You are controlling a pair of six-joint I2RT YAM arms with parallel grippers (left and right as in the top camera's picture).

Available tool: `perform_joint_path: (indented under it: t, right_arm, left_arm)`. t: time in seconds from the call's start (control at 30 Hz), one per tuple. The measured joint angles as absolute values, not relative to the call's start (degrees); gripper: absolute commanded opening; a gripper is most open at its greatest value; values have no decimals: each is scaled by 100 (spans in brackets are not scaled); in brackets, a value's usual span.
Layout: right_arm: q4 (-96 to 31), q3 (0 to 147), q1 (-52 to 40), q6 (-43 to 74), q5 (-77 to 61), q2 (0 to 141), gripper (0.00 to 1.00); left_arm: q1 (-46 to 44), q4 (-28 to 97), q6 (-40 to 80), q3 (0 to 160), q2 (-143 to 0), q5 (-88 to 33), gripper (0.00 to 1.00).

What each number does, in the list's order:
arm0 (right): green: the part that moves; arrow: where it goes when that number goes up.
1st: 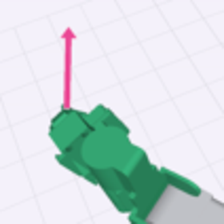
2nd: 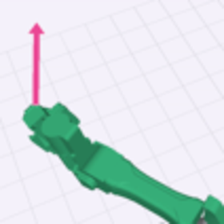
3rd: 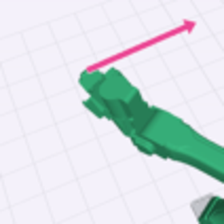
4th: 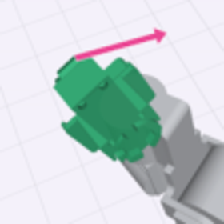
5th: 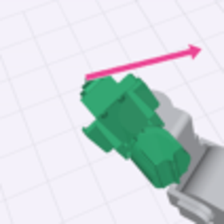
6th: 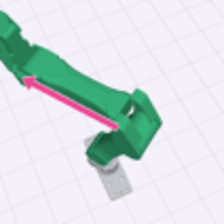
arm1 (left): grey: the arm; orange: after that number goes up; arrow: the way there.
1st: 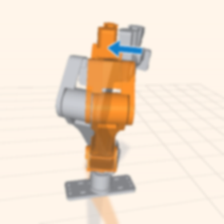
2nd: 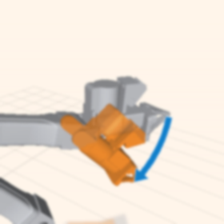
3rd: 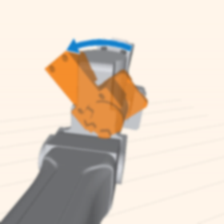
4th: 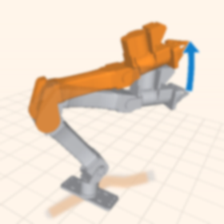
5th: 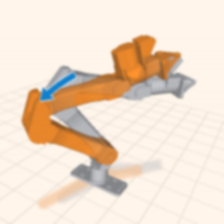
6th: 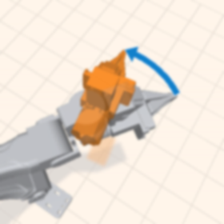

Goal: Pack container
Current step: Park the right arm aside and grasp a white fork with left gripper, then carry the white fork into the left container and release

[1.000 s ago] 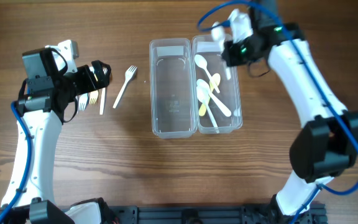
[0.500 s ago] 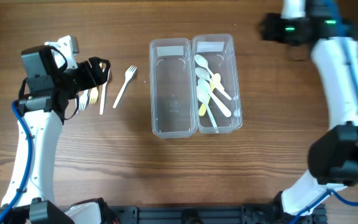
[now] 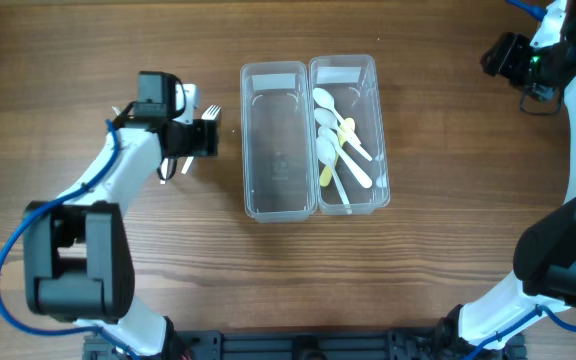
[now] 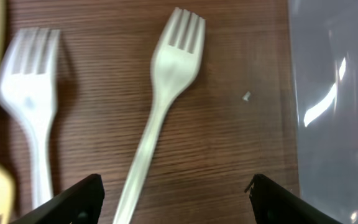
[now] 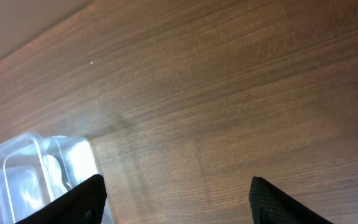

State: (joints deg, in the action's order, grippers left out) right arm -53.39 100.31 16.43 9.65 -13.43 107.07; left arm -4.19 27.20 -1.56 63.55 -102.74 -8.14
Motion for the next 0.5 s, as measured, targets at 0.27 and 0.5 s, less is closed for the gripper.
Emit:
perform_joint_path:
  t: [0.27, 0.5]
  right_arm:
    - [-5671, 10031, 1645, 967, -1343, 10707, 69]
    - [-5787, 10031, 1645, 967, -1345, 10707, 68]
  left_arm:
    - [-648, 1994, -2364, 6361, -10812, -307, 64]
    - [-659, 2174, -2729, 6379, -10895, -213, 100]
